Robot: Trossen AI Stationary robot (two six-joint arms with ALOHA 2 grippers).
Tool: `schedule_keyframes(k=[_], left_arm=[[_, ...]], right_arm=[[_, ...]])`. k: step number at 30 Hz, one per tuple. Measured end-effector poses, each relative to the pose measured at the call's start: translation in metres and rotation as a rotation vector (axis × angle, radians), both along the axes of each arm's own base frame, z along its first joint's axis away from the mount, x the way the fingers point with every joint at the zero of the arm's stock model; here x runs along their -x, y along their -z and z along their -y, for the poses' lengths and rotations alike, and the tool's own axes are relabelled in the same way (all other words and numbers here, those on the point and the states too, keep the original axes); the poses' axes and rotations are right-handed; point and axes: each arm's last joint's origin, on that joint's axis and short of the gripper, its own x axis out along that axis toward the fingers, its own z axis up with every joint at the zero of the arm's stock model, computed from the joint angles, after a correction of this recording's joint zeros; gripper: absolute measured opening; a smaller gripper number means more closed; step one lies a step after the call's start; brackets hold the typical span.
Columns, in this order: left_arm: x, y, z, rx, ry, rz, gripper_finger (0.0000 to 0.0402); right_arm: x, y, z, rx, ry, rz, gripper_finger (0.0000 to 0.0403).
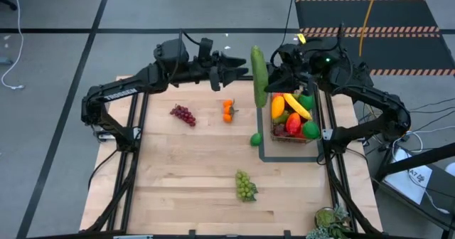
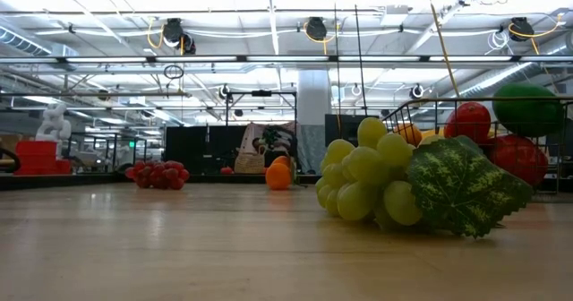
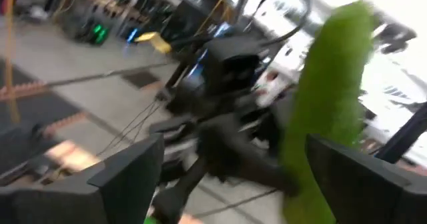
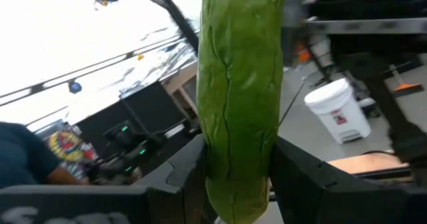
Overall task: Build produce basket
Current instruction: Put the green cucumber into the wire basket
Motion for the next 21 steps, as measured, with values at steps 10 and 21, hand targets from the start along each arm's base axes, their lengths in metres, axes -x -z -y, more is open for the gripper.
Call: schedule_keyframes(k=[10,21], left_arm=[[0.026,0.004,0.007,-0.048,0.021,-0.206,0.0304],[0.084,-0.009,-0.005,-0.099,0.08,-0.29,0.0237]], right_arm=[[0.013,-0.009,-0.006,0.015,-0.007,0.029,0.0137],[0.009,-0.005,-0.001,-0.048,0.129,0.005,0.0137]])
